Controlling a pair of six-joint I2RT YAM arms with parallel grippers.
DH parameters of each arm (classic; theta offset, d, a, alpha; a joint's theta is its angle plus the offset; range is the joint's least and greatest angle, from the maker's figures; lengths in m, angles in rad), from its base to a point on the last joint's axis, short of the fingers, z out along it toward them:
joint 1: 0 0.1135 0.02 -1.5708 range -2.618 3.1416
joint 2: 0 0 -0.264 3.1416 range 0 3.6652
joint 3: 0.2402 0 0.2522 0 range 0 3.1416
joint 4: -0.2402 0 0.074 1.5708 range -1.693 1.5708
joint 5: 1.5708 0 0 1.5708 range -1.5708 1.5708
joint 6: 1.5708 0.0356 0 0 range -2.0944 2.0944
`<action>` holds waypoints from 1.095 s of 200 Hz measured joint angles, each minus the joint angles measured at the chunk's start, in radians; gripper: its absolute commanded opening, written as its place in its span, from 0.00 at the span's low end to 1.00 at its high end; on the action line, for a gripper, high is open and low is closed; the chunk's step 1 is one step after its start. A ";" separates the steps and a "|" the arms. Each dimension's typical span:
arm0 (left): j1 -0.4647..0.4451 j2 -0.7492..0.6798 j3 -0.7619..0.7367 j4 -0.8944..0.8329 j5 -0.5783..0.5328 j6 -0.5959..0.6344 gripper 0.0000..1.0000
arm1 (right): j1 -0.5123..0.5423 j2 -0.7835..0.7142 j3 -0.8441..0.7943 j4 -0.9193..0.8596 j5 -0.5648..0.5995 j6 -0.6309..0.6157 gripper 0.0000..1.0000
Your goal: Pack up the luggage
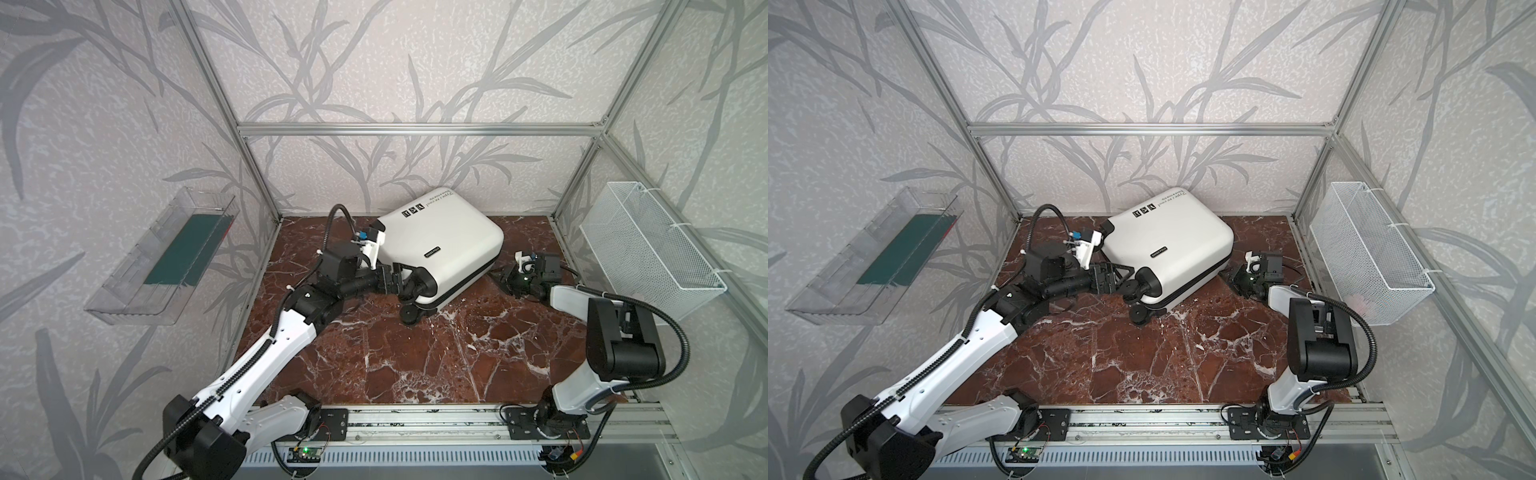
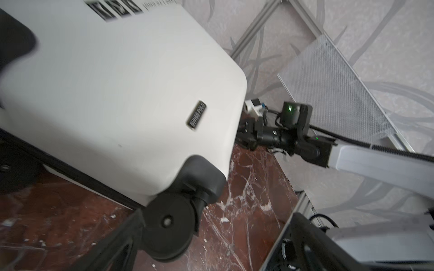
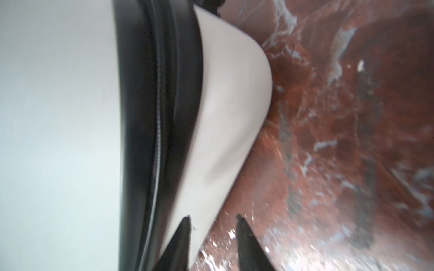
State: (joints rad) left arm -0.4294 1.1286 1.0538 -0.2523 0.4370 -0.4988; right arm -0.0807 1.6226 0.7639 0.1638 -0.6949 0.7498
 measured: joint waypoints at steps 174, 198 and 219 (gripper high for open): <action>0.281 0.925 0.921 -0.309 0.157 0.212 0.99 | -0.001 -0.620 -0.254 -0.318 0.089 -0.115 0.63; 0.281 0.924 0.906 -0.347 0.178 0.234 0.99 | -0.001 -0.524 -0.248 -0.299 0.092 -0.118 0.40; 0.280 0.909 0.855 -0.341 0.198 0.249 0.99 | -0.001 -0.400 -0.204 -0.285 0.076 -0.124 0.30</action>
State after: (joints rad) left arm -0.1490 2.0373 1.9091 -0.5930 0.6346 -0.2497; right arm -0.0814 1.2228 0.5598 -0.1215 -0.6186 0.6258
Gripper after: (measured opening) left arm 0.994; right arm 0.327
